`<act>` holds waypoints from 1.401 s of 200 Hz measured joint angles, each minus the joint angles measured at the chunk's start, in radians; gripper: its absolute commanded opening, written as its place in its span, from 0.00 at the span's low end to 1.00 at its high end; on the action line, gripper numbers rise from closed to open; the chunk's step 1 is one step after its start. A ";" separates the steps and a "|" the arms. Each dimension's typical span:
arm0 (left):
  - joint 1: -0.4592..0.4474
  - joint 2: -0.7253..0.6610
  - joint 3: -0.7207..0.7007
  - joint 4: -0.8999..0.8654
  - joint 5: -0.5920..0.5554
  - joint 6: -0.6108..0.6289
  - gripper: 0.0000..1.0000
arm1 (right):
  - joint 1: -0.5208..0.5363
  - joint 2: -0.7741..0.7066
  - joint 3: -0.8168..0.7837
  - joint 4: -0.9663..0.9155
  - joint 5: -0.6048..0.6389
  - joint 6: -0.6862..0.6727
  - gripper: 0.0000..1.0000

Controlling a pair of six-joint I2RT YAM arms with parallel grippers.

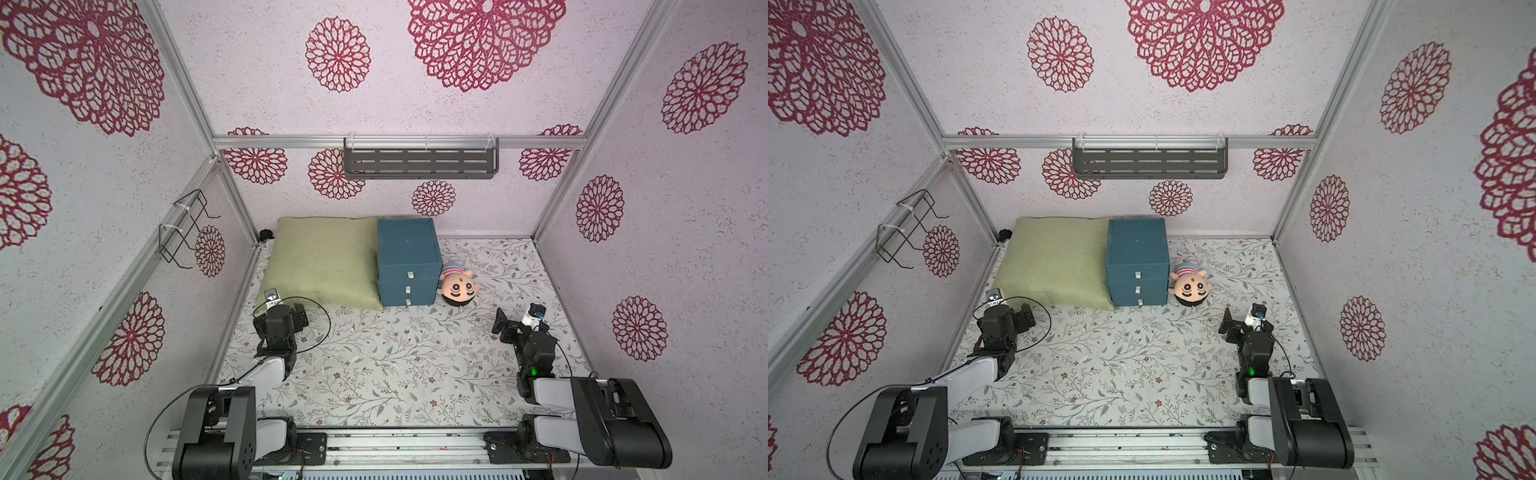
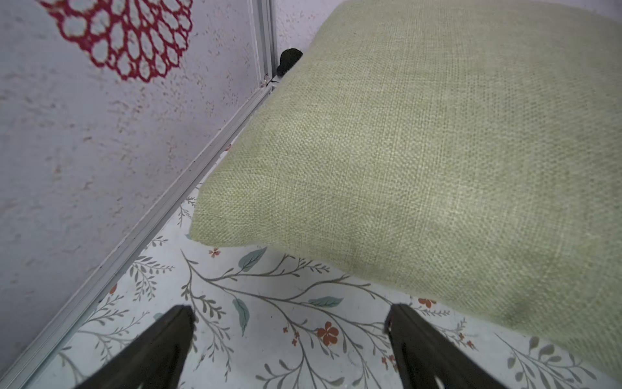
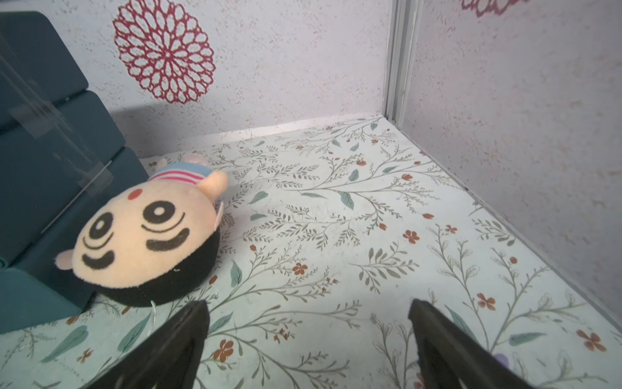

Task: Place the cookies into the drawer by color
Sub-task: Reset both arms

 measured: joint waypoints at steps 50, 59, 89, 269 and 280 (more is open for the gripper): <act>0.114 0.068 0.037 0.143 0.168 0.014 0.97 | 0.005 0.222 -0.008 0.264 -0.023 -0.055 0.99; 0.132 0.080 0.051 0.144 0.205 0.014 0.97 | 0.011 0.232 -0.008 0.267 -0.028 -0.065 0.99; 0.150 0.114 0.093 0.147 0.311 0.026 0.97 | 0.029 0.234 0.035 0.259 -0.072 -0.109 0.99; 0.146 0.259 0.047 0.360 0.357 0.059 0.97 | 0.040 0.234 0.088 0.183 -0.098 -0.139 0.99; 0.146 0.259 0.047 0.360 0.357 0.059 0.97 | 0.040 0.234 0.088 0.183 -0.098 -0.139 0.99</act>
